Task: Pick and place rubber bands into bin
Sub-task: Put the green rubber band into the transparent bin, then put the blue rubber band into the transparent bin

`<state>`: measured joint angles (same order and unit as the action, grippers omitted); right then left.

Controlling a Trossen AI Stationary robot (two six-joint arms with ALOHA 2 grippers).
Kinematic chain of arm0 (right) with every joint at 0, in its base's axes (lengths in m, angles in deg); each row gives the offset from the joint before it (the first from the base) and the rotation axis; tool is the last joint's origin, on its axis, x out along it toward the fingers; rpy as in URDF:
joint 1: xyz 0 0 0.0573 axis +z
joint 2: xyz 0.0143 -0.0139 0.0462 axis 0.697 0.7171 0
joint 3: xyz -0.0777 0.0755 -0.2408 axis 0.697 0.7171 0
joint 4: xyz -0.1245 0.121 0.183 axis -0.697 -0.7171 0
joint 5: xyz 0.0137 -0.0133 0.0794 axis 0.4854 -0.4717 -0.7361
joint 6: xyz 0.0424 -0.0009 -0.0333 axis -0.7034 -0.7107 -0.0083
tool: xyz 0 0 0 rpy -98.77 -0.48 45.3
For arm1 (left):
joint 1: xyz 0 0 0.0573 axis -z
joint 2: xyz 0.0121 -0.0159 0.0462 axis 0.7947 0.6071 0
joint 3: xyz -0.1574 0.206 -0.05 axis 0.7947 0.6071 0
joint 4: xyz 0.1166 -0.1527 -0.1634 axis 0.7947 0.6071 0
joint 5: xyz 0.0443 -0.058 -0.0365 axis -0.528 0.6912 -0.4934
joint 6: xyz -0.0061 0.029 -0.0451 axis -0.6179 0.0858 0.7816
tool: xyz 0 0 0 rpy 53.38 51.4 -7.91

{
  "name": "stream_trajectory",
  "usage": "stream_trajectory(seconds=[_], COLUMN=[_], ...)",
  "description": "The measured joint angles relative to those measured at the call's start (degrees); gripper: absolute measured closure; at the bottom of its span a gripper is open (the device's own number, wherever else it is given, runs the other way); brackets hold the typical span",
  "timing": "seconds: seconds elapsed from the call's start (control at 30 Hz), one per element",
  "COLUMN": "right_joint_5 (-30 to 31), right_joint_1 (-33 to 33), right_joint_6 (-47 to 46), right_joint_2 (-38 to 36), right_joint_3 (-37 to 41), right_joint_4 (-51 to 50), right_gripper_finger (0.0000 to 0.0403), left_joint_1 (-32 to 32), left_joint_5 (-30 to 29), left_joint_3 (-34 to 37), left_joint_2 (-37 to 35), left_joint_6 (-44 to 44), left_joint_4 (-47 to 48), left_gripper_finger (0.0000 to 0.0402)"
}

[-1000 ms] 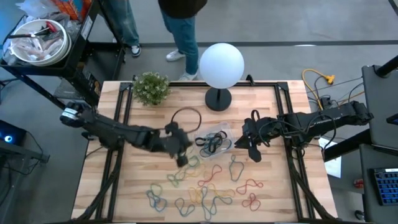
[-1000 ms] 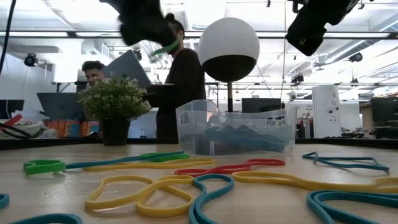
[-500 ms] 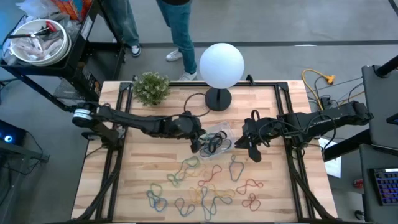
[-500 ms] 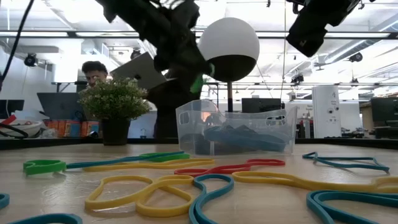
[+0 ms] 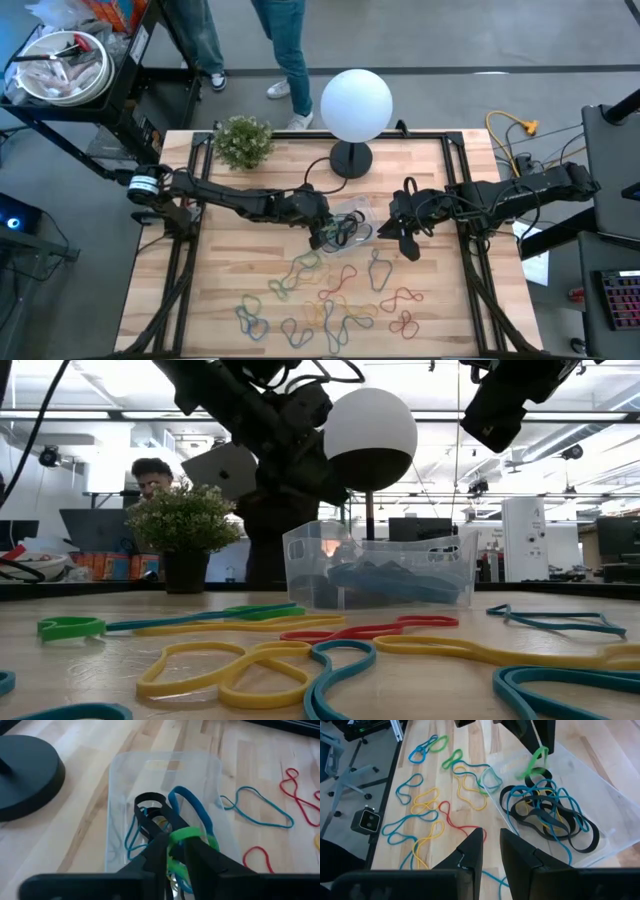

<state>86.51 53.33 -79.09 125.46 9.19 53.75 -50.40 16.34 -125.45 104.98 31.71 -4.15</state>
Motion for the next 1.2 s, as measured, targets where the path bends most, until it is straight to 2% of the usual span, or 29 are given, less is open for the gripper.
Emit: stream_trajectory(seconds=[0.13,0.23,0.33,0.43,0.6,0.77,1.03,1.2], right_joint_5=[-0.1,-0.2,-0.6,-3.5,-5.8,2.0,16.0,17.4], right_joint_1=[0.0,0.1,0.1,0.9,6.3,13.2,20.6,22.5], right_joint_6=[-0.1,-0.1,-0.6,-2.5,-2.9,-5.1,-13.1,-14.2], right_joint_2=[0.0,0.0,0.0,0.0,0.0,0.0,0.1,2.8], right_joint_3=[0.0,0.0,0.0,0.0,0.7,2.5,9.1,12.8], right_joint_4=[0.0,-0.1,-0.4,-0.4,-0.4,-0.4,-0.1,5.0], right_gripper_finger=[0.0342,0.0342,0.0342,0.0342,0.0342,0.0342,0.0342,0.0342], left_joint_1=[0.0,-0.1,-0.3,-0.3,1.5,4.2,10.7,14.0], left_joint_5=[0.7,3.6,6.7,10.6,12.2,10.5,0.3,-3.1], left_joint_3=[0.0,0.0,0.0,0.0,0.0,0.0,0.0,0.3], left_joint_2=[0.0,0.0,0.0,-1.0,-5.3,-10.5,-15.1,-15.6], left_joint_6=[0.1,0.1,2.3,4.4,4.7,4.7,5.3,7.6], left_joint_4=[0.4,1.3,2.9,4.1,3.7,4.1,4.1,4.4], left_gripper_finger=[0.0316,0.0303,0.0299,0.0299,0.0299,0.0299,0.0299,0.0299])
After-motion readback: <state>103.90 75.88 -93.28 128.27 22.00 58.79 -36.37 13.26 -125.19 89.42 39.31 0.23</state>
